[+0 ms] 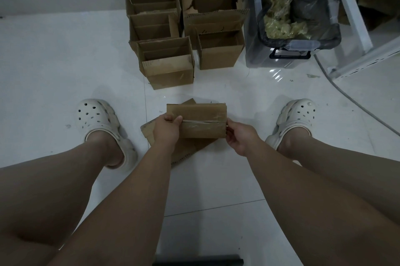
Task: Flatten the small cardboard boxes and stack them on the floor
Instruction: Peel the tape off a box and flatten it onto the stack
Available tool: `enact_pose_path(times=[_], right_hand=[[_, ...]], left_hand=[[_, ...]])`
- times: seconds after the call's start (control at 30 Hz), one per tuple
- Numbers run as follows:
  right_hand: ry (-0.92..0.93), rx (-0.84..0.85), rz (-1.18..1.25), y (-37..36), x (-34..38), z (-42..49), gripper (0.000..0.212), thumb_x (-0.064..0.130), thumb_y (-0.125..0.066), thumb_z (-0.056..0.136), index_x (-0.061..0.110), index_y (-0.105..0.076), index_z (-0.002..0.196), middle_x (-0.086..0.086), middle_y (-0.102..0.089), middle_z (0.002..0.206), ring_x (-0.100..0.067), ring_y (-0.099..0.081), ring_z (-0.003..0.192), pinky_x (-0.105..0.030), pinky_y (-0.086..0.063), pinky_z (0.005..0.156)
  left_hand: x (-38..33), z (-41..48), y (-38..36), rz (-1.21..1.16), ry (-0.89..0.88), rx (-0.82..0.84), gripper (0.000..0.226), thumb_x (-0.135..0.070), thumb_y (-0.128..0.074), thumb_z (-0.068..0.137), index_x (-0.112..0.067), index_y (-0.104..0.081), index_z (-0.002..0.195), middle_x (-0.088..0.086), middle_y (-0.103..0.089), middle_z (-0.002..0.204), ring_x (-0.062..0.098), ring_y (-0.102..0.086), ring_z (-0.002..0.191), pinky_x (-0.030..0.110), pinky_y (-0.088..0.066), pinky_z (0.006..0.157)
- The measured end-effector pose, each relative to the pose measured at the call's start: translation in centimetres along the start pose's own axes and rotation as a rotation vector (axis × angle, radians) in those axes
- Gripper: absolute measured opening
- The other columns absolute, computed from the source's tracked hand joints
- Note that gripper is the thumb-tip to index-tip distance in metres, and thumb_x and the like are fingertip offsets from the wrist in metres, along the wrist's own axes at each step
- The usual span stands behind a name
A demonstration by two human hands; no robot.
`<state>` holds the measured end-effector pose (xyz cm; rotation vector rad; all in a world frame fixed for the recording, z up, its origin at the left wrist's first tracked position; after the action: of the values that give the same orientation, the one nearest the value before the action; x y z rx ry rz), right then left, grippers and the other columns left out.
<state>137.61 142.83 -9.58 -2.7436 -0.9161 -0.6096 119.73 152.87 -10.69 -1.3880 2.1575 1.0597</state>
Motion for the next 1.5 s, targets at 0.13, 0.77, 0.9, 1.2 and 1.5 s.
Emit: enact_pose_path(times=[0.13, 0.77, 0.9, 1.2, 1.5], right_hand=[[0.044, -0.020, 0.025, -0.3, 0.3, -0.1, 0.011, 0.009, -0.061, 0.092, 0.008, -0.066, 0.081, -0.003, -0.066, 0.081, -0.010, -0.060, 0.067, -0.015, -0.048, 0.048], [0.189, -0.140, -0.082, -2.2, 0.6, -0.3, 0.008, 0.005, -0.061, 0.090, 0.003, -0.069, 0.091, -0.004, -0.065, 0.083, -0.017, -0.061, 0.079, -0.024, -0.052, 0.068], [0.234, -0.204, -0.122, -3.0, -0.4, -0.8, 0.027, 0.012, -0.065, 0.089, 0.003, -0.067, 0.114, -0.012, -0.067, 0.115, -0.027, -0.061, 0.110, -0.039, -0.047, 0.101], [0.318, -0.177, -0.260, -4.6, -0.4, -1.8, 0.017, 0.020, -0.059, 0.094, 0.013, -0.066, 0.107, -0.003, -0.065, 0.107, -0.021, -0.058, 0.102, -0.030, -0.046, 0.087], [0.480, 0.012, -0.458, -6.7, 0.8, -3.5, 0.034, 0.017, -0.050, 0.098, 0.029, -0.059, 0.128, -0.003, -0.056, 0.131, -0.020, -0.053, 0.119, -0.039, -0.046, 0.103]], left_hand=[[0.0, 0.1, -0.1, 0.019, 0.006, -0.021, 0.020, -0.032, -0.061, 0.090, -0.019, -0.050, 0.100, -0.001, -0.054, 0.103, 0.017, -0.049, 0.096, 0.029, -0.038, 0.084], [0.2, 0.1, -0.1, 0.052, 0.020, -0.120, 0.020, -0.030, -0.057, 0.093, -0.011, -0.049, 0.096, 0.001, -0.053, 0.088, 0.021, -0.048, 0.086, 0.030, -0.036, 0.075], [0.7, 0.0, 0.4, 0.040, 0.045, -0.141, 0.018, -0.028, -0.056, 0.094, -0.011, -0.051, 0.098, 0.001, -0.052, 0.092, 0.020, -0.048, 0.088, 0.029, -0.035, 0.076], [0.2, -0.7, 0.7, 0.127, 0.039, -0.096, 0.049, -0.035, -0.052, 0.095, -0.010, -0.037, 0.135, 0.014, -0.052, 0.128, 0.030, -0.051, 0.111, 0.032, -0.038, 0.083], [0.1, -1.1, -0.5, 0.095, 0.027, 0.099, 0.113, -0.066, -0.064, 0.071, -0.032, 0.011, 0.149, 0.011, -0.027, 0.150, 0.036, -0.034, 0.133, 0.048, -0.038, 0.101]])
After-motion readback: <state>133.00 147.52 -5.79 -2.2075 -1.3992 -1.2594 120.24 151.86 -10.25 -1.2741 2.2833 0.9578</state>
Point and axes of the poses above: each hand's wrist, its own z-axis towards the middle knuckle, its own y-axis out of the back of the hand, x = y × z, the point moved 3 cm from there along z, towards the middle knuckle
